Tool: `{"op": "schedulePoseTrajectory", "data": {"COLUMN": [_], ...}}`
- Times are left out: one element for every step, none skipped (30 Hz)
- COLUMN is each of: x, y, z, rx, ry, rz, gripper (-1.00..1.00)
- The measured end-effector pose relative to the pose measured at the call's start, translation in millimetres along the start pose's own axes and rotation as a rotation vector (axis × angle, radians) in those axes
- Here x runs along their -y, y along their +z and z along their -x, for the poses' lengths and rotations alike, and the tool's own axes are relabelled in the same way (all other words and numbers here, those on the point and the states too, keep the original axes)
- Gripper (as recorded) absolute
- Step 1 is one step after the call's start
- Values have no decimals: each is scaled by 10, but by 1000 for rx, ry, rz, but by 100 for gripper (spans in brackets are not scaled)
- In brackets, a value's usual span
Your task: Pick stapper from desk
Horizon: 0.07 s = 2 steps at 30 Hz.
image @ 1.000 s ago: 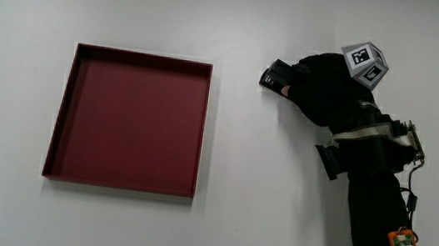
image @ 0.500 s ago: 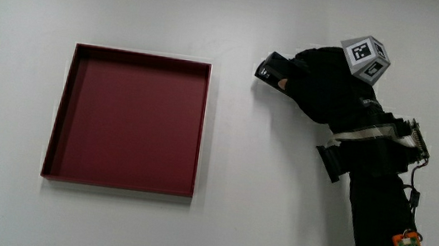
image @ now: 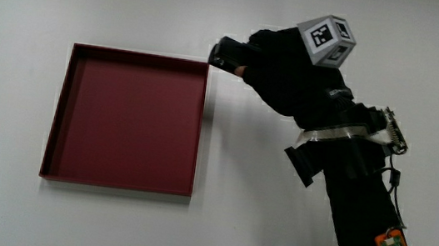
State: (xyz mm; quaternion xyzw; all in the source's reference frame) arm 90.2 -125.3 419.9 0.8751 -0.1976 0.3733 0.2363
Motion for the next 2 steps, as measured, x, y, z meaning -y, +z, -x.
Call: {"op": "schedulePoseTrajectory", "data": {"x": [-12, -13], "y": [-24, -34], "z": [55, 131], "rx": [-4, -8], "ry": [8, -1], "rz": [8, 18], "gripper": [100, 100]}}
